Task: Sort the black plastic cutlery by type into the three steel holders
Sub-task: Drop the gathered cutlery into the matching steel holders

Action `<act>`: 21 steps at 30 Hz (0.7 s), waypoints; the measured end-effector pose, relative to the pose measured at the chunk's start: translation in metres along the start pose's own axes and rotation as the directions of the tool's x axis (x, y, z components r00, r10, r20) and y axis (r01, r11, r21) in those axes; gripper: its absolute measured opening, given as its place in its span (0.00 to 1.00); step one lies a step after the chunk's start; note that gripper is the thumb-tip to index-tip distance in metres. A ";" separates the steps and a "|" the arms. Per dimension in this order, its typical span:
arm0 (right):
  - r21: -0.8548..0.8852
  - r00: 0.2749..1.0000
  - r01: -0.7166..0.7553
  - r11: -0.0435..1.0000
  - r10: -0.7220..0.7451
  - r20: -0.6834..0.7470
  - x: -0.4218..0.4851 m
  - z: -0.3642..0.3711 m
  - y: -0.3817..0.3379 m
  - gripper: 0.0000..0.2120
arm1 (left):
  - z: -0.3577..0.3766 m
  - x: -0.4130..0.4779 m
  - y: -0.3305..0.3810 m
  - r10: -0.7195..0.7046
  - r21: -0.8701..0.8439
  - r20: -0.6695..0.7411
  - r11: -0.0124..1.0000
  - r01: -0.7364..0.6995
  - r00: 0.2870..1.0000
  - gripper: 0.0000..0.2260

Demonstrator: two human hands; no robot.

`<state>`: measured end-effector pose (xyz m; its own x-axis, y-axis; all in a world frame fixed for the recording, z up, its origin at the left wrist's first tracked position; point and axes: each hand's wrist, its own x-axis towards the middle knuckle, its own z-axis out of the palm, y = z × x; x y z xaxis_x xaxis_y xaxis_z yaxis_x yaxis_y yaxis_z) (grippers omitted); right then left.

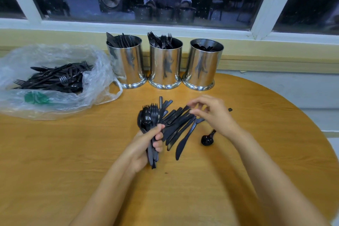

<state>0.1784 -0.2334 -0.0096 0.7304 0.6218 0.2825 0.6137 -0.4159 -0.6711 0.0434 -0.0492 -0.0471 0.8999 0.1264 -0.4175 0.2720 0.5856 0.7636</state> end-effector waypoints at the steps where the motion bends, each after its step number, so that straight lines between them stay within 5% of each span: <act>1: -0.036 0.998 -0.060 0.998 0.061 0.032 -0.008 -0.007 0.011 0.12 | -0.001 0.000 0.001 0.005 -0.012 -0.007 1.000 -0.005 1.000 0.08; 7: -0.257 0.939 -0.178 0.950 0.242 0.244 -0.051 -0.003 0.053 0.21 | 0.003 0.000 0.000 0.005 -0.062 -0.019 0.998 -0.006 1.000 0.06; 14: -0.305 0.981 -0.111 0.946 0.153 0.118 -0.052 0.008 0.040 0.07 | -0.003 -0.010 -0.001 0.020 -0.059 -0.029 0.998 -0.022 0.999 0.06; 18: 0.099 0.981 -0.153 0.983 0.163 -0.102 -0.035 0.009 -0.001 0.06 | -0.005 -0.015 0.001 0.041 -0.045 -0.071 0.998 -0.044 0.997 0.08; 21: 0.458 0.978 -0.162 0.874 0.204 -0.045 -0.022 0.014 -0.036 0.04 | -0.001 -0.018 0.001 0.040 -0.076 -0.061 0.996 -0.045 0.997 0.10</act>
<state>0.1362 -0.2228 -0.0015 0.8532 0.4931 0.1699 0.2811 -0.1604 -0.9462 0.0275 -0.0505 -0.0394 0.8875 0.1987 -0.4157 0.2046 0.6386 0.7419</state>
